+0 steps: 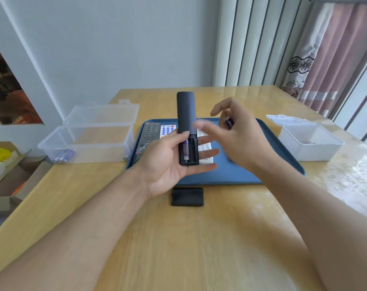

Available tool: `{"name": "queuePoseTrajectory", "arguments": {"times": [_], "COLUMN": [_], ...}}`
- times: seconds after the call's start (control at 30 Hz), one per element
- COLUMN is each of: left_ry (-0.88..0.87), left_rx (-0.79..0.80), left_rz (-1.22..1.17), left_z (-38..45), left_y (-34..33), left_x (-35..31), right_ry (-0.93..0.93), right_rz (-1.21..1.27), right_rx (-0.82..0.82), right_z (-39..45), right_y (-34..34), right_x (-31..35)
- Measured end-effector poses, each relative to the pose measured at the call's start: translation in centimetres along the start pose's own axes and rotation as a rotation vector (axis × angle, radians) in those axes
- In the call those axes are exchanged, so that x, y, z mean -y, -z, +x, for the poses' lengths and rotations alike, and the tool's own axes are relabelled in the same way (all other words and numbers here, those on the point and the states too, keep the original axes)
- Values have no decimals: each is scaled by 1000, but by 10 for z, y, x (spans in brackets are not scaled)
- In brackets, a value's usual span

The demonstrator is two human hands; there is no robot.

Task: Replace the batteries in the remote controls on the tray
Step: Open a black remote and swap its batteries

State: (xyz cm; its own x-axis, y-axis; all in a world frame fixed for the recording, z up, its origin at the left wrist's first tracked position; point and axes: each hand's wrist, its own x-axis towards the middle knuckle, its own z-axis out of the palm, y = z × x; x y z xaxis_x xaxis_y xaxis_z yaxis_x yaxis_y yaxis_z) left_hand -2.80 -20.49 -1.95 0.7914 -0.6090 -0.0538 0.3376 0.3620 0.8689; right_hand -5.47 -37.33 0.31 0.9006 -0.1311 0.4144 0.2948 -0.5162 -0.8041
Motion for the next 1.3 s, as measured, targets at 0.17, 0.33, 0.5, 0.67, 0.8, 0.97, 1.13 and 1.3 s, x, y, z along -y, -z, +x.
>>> {"name": "queuePoseTrajectory", "arguments": {"times": [0.17, 0.33, 0.5, 0.67, 0.8, 0.97, 1.13, 1.3], "left_ry": [-40, -123, -180, -209, -190, -207, -236, -276], "left_rx": [-40, -107, -133, -149, -146, -243, -298, -362], "left_rz": [-89, -93, -107, -156, -102, 80, 126, 127], "left_z": [1, 2, 2, 4, 4, 5, 5, 8], "left_y": [0, -2, 0, 3, 5, 9, 9, 13], "left_x": [-2, -2, -3, -4, -5, -5, -3, -4], "right_ry": [-156, -196, -97, -27, -36, -6, 21, 74], "right_rz": [178, 214, 155, 179, 245, 263, 248, 177], "right_rx": [-39, -14, 39, 82, 111, 68, 130, 195], "right_z": [10, 12, 14, 12, 11, 8, 5, 6], "right_y": [12, 12, 10, 8, 8, 6, 2, -1], "right_x": [-9, -14, -20, -19, -16, -12, -14, -19]}}
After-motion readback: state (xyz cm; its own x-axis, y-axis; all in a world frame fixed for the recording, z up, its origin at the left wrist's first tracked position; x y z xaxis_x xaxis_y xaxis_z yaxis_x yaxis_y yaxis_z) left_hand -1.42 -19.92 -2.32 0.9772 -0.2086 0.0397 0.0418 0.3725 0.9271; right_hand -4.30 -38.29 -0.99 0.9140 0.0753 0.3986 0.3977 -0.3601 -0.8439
